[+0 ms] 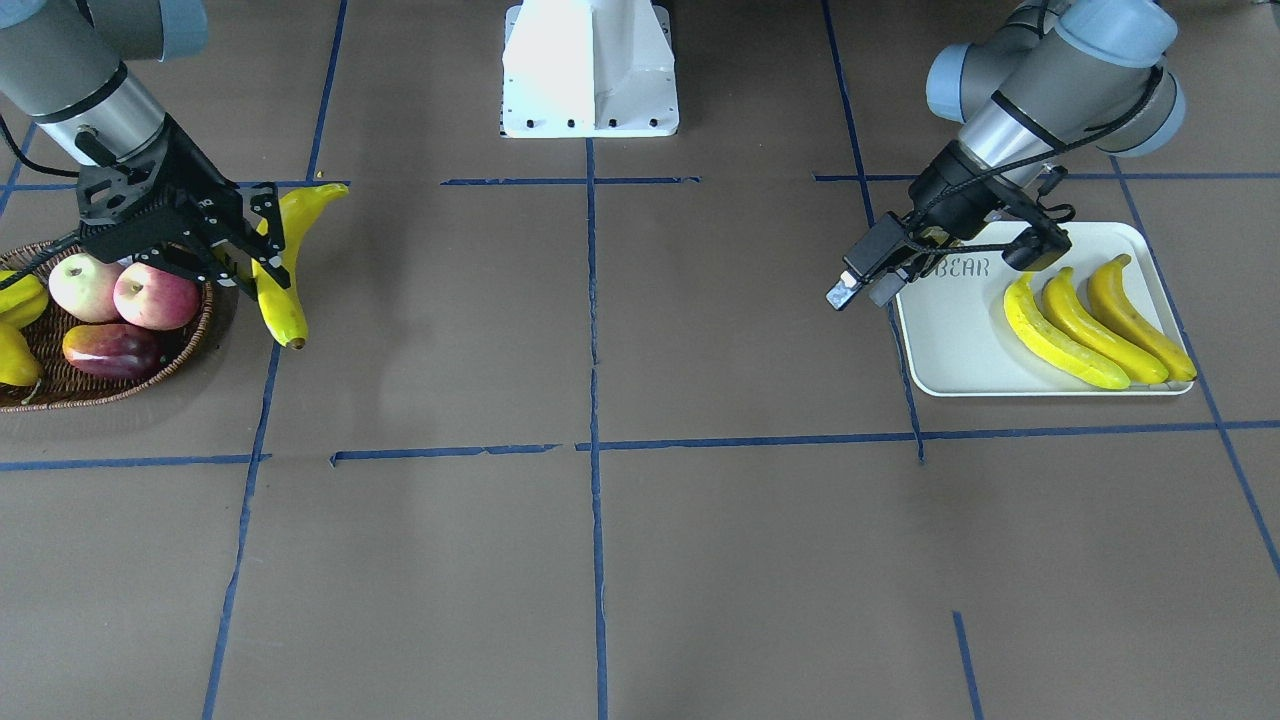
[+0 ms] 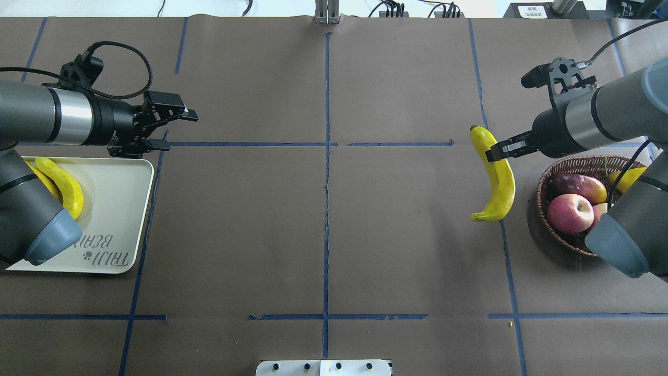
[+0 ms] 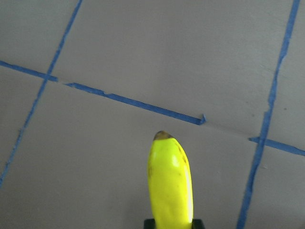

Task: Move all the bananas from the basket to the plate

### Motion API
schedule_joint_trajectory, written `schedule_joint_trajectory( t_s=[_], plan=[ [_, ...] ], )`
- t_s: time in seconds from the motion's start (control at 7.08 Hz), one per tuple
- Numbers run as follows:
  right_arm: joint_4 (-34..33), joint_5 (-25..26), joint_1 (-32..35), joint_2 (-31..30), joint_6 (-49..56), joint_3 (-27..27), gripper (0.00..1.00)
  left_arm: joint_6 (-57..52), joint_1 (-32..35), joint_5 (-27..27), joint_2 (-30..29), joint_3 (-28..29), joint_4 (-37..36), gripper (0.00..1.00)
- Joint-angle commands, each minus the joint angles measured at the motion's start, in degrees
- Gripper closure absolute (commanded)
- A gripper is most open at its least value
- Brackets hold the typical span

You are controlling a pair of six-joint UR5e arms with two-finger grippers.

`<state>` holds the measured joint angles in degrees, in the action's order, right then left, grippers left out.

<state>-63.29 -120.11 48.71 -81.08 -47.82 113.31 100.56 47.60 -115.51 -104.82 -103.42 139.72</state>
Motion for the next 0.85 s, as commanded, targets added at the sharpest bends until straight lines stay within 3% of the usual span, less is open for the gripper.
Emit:
schedule_joint_trajectory(
  t_s=[0.0,0.28,0.42,0.71],
  plan=[
    [19.3,0.6,-2.9,2.0,-13.4,-5.4,1.00,0.1,-0.4,0.0,-4.1,0.1,-0.1,0.01],
    [20.8,5.2,-7.0,6.5,-16.8,-6.1,1.00,-0.6,-3.6,0.8,-9.5,1.3,-0.1,0.01],
    [22.0,8.5,-10.1,9.4,-20.4,-6.2,1.00,-0.3,-5.4,4.5,-10.5,0.8,0.0,0.02],
    [27.6,19.5,-18.6,11.4,-25.2,-6.3,1.00,-0.1,-7.7,5.2,-12.9,1.0,-0.1,0.01]
  ],
)
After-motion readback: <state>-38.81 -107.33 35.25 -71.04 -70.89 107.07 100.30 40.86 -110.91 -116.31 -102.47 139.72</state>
